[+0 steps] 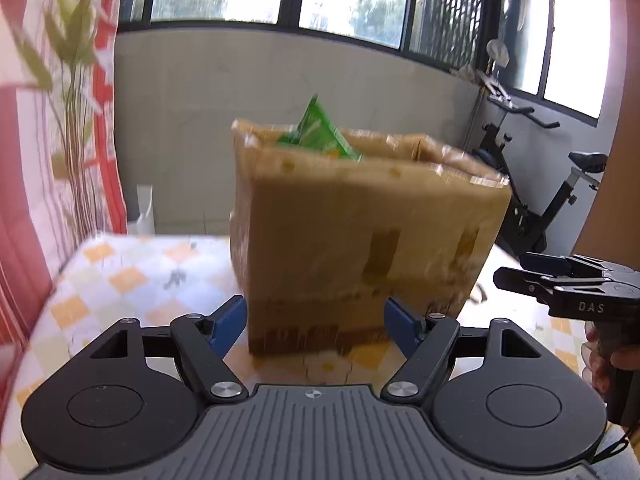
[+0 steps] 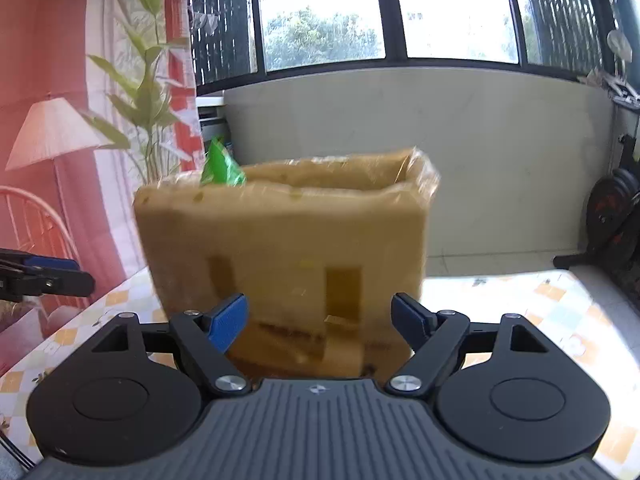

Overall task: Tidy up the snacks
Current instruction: 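Move both grippers back to the cracker packet on the table, then grasp the cracker packet with left gripper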

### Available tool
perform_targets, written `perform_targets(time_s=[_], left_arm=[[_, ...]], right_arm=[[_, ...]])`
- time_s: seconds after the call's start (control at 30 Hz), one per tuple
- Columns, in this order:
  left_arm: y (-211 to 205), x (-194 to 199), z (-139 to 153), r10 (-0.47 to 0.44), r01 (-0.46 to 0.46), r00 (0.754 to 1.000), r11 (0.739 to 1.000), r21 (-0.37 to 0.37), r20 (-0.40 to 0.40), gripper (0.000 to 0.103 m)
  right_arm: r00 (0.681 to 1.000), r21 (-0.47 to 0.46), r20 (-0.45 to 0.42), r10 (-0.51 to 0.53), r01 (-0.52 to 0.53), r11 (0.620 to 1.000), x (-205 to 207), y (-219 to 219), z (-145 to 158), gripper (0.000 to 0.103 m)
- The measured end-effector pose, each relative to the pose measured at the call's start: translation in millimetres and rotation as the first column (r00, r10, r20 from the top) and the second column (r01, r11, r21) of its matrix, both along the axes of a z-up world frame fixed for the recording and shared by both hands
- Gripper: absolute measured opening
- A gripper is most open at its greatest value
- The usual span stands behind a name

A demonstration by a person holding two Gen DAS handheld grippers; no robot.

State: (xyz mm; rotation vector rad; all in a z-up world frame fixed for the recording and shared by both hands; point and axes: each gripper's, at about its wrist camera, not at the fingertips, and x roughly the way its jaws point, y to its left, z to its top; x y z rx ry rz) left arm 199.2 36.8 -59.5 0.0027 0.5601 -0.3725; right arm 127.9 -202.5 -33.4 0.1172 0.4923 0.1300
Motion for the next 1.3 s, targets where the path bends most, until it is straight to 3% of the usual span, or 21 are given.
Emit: perform_targets(time_s=[0.23,0.5,0.67,0.77,0.93,1.0,1.07,1.3], left_arm=[[9,12,-49,-0.002,0.000,0.991,1.000,-0.015,-0.131,0.076],[10,32,-94,-0.007,-0.004,0.971,0.999,-0.046,-0.240,0.072],[2,42,-113,-0.015,0.000,0.957,0.999,-0.050,-0.290,0.068],[-2,43,-122,-0.031,0.011,0.948,0.998,-0.065,-0.318,0.059],[-13,34,-125,-0.099,0.078,0.944,0.994,-0.078,-0.316,0.049],[-20,30,-123,-0.105,0.092,0.948,0.994,-0.056,-0.301,0.047],[-24,28,-121,-0.109,0.098,0.948,0.994,-0.053,-0.298,0.041],[-41,22,-88,-0.137,0.119,0.964,0.988,-0.094,-0.228,0.040]], right_arm=[[0.989,0.041,-0.125,0.076,-0.071,0.997,2,23,-41,0.081],[0.930,0.030,-0.266,0.253,-0.254,0.967,6,70,-82,0.081],[0.901,0.036,-0.313,0.299,-0.303,0.952,9,83,-98,0.070],[0.895,0.053,-0.329,0.303,-0.303,0.952,11,81,-104,0.057],[0.902,0.078,-0.313,0.297,-0.287,0.955,7,73,-106,0.047],[0.907,0.061,-0.310,0.285,-0.281,0.958,6,71,-106,0.046],[0.912,0.036,-0.315,0.263,-0.265,0.964,5,69,-104,0.039],[0.938,0.006,-0.250,0.239,-0.245,0.969,-4,52,-75,0.039]])
